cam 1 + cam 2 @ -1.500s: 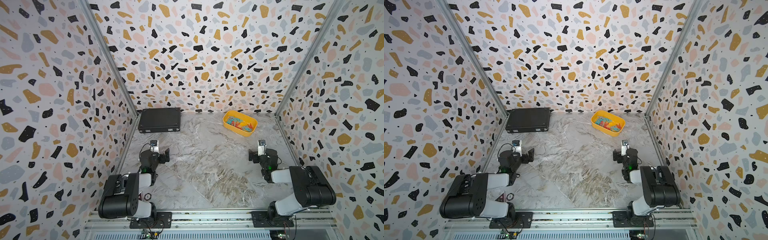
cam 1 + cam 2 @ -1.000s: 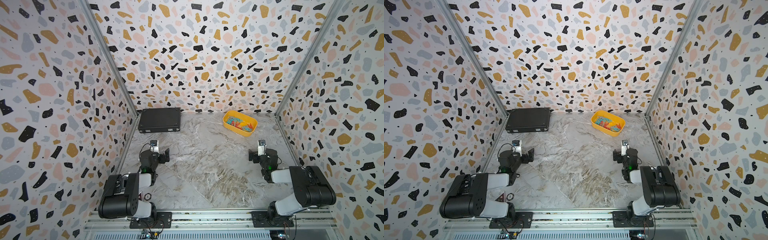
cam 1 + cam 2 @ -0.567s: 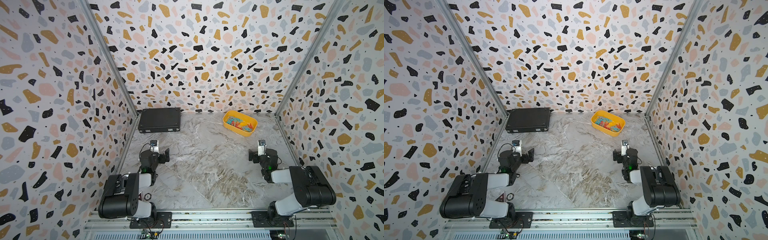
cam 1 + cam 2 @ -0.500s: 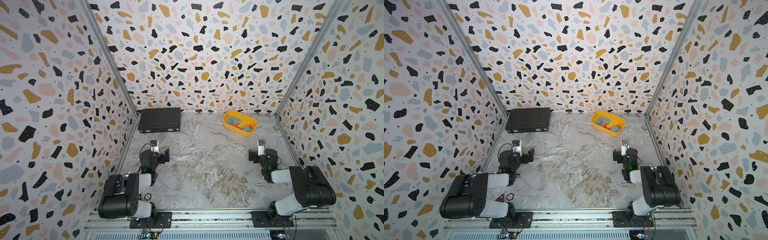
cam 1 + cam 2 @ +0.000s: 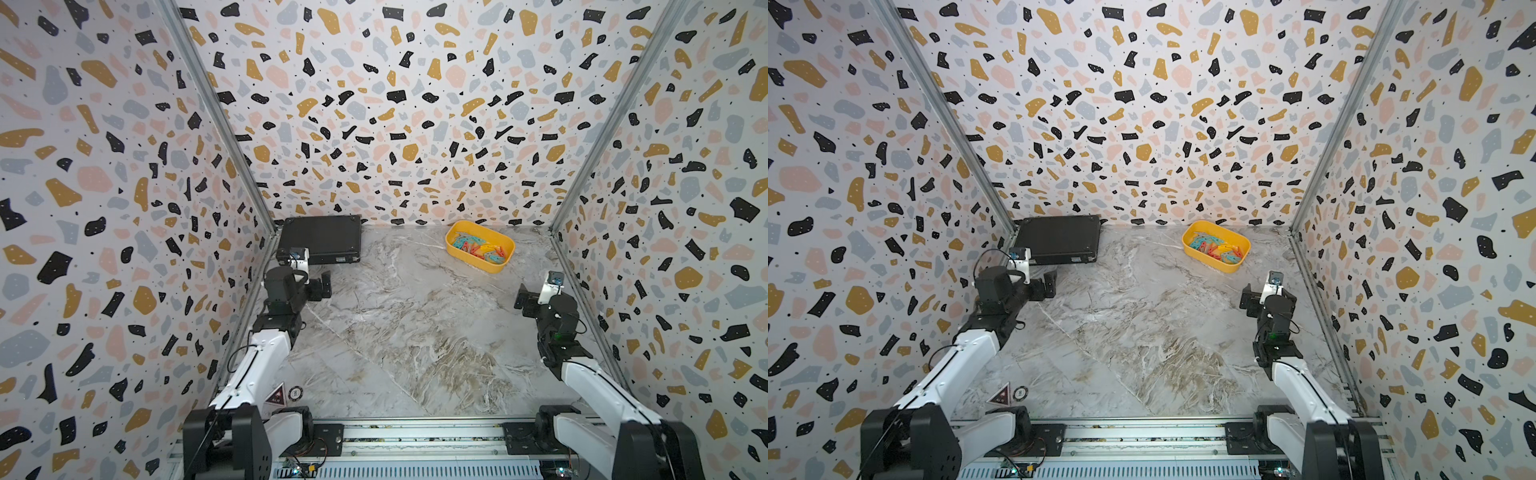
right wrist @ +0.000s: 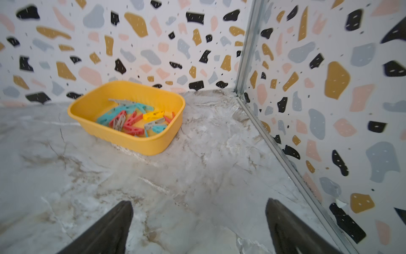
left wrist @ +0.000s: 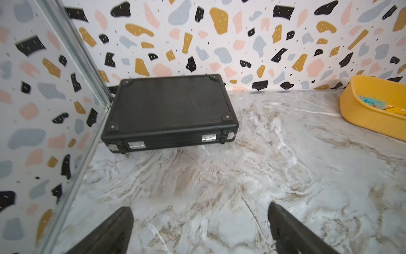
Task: Take the clothespins out of the storage box
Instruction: Move the storage box to the center of the board.
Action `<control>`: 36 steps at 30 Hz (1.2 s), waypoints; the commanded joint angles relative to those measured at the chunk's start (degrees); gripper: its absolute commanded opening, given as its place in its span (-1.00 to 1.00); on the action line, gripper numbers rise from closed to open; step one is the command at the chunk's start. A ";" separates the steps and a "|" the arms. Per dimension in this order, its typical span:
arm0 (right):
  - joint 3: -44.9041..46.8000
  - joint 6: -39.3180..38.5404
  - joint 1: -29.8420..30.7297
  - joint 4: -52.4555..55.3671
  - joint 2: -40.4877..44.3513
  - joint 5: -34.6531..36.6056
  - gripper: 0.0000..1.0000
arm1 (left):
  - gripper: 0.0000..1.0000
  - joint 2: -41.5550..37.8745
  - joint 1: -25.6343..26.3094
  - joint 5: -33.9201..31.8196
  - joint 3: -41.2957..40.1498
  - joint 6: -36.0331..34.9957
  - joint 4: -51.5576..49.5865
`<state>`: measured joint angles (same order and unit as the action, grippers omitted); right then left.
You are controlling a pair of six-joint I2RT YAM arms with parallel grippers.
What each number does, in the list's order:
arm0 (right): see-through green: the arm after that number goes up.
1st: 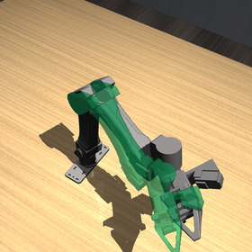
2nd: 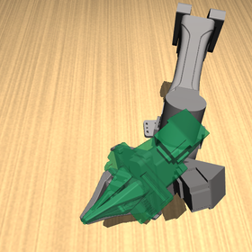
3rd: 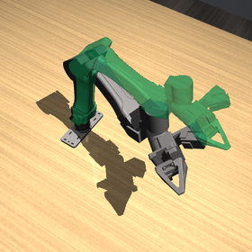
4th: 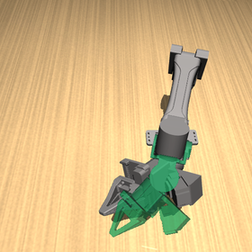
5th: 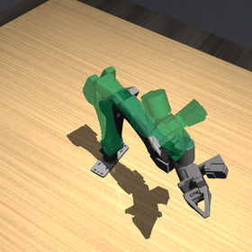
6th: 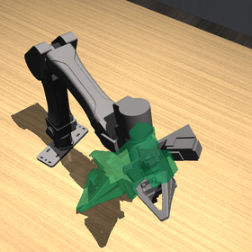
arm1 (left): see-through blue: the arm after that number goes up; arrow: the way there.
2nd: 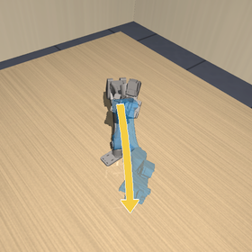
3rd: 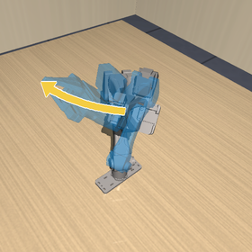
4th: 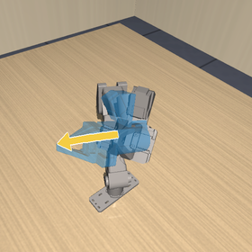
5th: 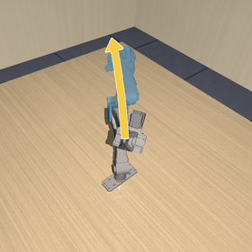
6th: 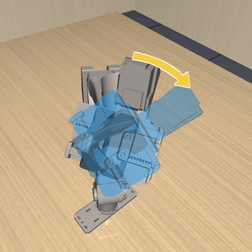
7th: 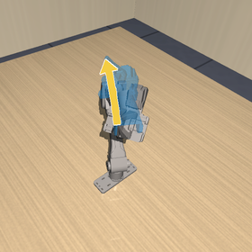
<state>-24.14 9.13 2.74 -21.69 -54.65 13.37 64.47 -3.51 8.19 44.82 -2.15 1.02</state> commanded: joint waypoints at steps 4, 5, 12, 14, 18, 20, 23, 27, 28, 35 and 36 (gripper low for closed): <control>-11.40 24.85 -0.17 32.04 2.56 -0.10 0.98 | 0.99 -1.58 0.26 4.27 11.69 -5.70 -36.96; -12.68 24.24 -0.19 31.79 2.08 -3.14 0.98 | 1.00 -2.07 0.26 5.19 12.62 -5.95 -39.54; -34.84 24.34 -0.60 51.03 -13.90 -11.14 0.82 | 1.00 -5.68 0.26 11.15 10.75 -4.32 -46.79; -41.34 23.33 -0.57 54.31 -20.56 -14.94 0.76 | 0.99 -5.72 0.26 13.77 8.57 -4.19 -45.84; -51.30 22.30 -1.27 57.98 -32.08 -17.29 0.63 | 0.99 -4.97 0.25 12.81 9.82 -5.80 -46.94; -55.38 21.71 -2.24 58.65 -36.91 -18.26 0.57 | 1.00 -4.97 0.21 13.14 8.65 -6.09 -46.18; -62.11 21.78 -4.14 60.49 -44.55 -21.01 0.42 | 0.99 -4.89 0.21 13.66 8.31 -6.55 -46.40; -68.60 21.15 -5.34 61.51 -52.26 -19.72 0.38 | 0.99 -5.57 0.23 13.76 7.78 -6.91 -46.02; -70.46 20.88 -5.62 62.46 -54.28 -19.69 0.37 | 0.99 -5.74 0.24 14.00 7.55 -7.07 -45.98; -81.85 18.39 -5.74 64.98 -64.67 -22.92 0.29 | 1.00 -5.47 0.17 14.90 7.37 -7.51 -45.99; -82.65 18.40 -5.78 64.94 -65.41 -23.32 0.28 | 0.99 -5.39 0.13 15.11 7.38 -7.62 -46.08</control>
<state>-103.22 28.88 -3.22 40.16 -119.98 -7.90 59.57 -3.46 21.87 52.75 -8.45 -45.41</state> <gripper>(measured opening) 0.643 0.997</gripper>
